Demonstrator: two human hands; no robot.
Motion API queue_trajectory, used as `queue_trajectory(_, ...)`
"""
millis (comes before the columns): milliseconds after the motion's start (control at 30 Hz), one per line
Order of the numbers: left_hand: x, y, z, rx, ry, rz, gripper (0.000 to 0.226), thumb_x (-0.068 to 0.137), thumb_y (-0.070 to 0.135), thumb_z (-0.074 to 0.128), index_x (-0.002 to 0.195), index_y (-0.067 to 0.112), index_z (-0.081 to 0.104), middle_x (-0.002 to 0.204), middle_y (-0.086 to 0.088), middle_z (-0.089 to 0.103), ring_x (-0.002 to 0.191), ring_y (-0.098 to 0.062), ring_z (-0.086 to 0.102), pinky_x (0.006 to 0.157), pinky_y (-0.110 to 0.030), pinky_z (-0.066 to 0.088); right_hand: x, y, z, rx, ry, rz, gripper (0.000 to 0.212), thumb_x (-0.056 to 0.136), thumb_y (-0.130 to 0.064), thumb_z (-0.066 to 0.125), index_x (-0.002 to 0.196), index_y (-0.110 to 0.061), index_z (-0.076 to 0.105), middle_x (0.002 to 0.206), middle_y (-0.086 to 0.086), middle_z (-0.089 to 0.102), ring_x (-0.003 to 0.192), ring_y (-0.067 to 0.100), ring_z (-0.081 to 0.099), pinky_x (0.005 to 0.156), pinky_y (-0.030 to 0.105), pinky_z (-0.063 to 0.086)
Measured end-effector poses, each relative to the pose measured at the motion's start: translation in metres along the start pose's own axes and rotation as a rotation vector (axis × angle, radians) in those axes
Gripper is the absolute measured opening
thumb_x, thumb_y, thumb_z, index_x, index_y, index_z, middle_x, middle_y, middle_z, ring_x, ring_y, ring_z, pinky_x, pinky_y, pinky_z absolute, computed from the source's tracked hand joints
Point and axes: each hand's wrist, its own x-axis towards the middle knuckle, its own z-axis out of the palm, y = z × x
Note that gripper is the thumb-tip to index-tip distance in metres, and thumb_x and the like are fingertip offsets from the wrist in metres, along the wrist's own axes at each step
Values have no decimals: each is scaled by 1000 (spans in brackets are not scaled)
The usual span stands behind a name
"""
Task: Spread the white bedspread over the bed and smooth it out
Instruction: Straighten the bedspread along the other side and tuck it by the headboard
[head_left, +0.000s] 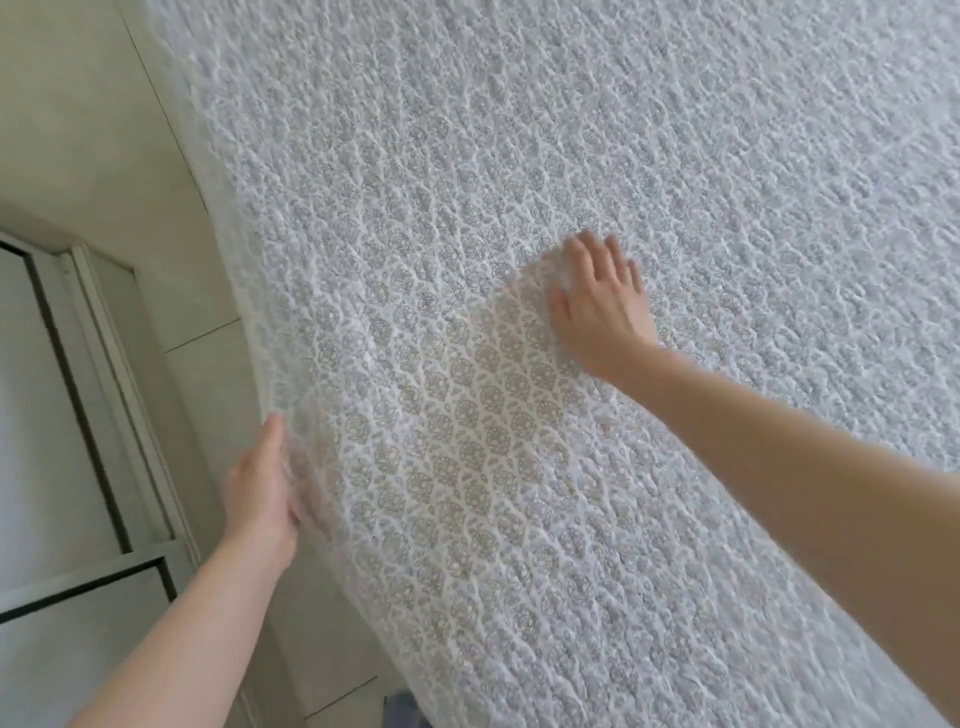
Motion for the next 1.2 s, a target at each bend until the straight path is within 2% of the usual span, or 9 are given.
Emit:
queue_trajectory(133,22,55,28,30,-49,66,53,88,56,65,123,16,61,119,0,66,109,-22,64,96,-42,50,40,16,-10,26,-17,339,64,102,-42,18,156,-10,4,164,14,-2,151,33,-4,122,50,3)
queue_trajectory(233,33,72,31,98,146,234,30,86,40,71,90,12,59,87,1,65,83,-20,64,72,-33,50,44,-22,6,-5,16,447,65,100,-44,4,156,-11,-6,161,21,-12,149,39,-11,121,56,4)
queue_trajectory(333,14,67,27,167,287,361,19,95,32,60,90,18,49,82,14,49,81,-14,52,81,-36,43,8,-88,32,4,-20,88,63,100,-46,-2,155,-15,-12,159,18,-21,147,37,-21,120,55,-1)
queue_trajectory(467,31,65,28,195,244,260,19,93,42,60,79,32,53,85,13,59,84,-12,62,82,-40,47,-19,-133,39,46,-202,-691,52,105,-35,27,155,-21,20,164,4,11,152,26,-1,122,50,2)
queue_trajectory(667,121,117,42,32,-126,-25,62,79,68,62,124,26,64,119,1,71,108,-20,68,93,-42,54,98,-79,-3,238,98,82,47,99,-20,32,146,-15,37,159,3,29,150,23,17,122,47,19)
queue_trajectory(767,147,176,68,162,-127,184,34,89,48,65,110,22,58,110,4,67,102,-17,65,78,-27,52,155,-64,-19,188,116,375,52,100,-23,29,150,-9,26,163,9,16,151,28,5,123,47,8)
queue_trajectory(867,143,193,50,457,60,469,38,98,35,56,127,13,46,124,-3,53,116,-31,57,95,-37,46,185,-113,-14,155,95,580,59,98,-23,22,154,-7,10,163,18,-1,150,36,-5,122,52,3)
queue_trajectory(1100,161,190,33,430,238,385,39,100,31,57,114,-5,53,101,-15,56,94,-31,55,81,-40,39,154,-246,18,-1,-215,-525,57,104,-32,28,157,-19,9,165,5,-1,151,28,-11,122,50,-4)
queue_trajectory(1200,208,233,48,212,157,180,44,89,58,56,108,18,62,107,-3,62,106,-28,60,97,-40,46,205,-232,-4,-3,-140,-496,57,105,-33,30,157,-21,9,165,3,3,151,23,-6,123,46,0)
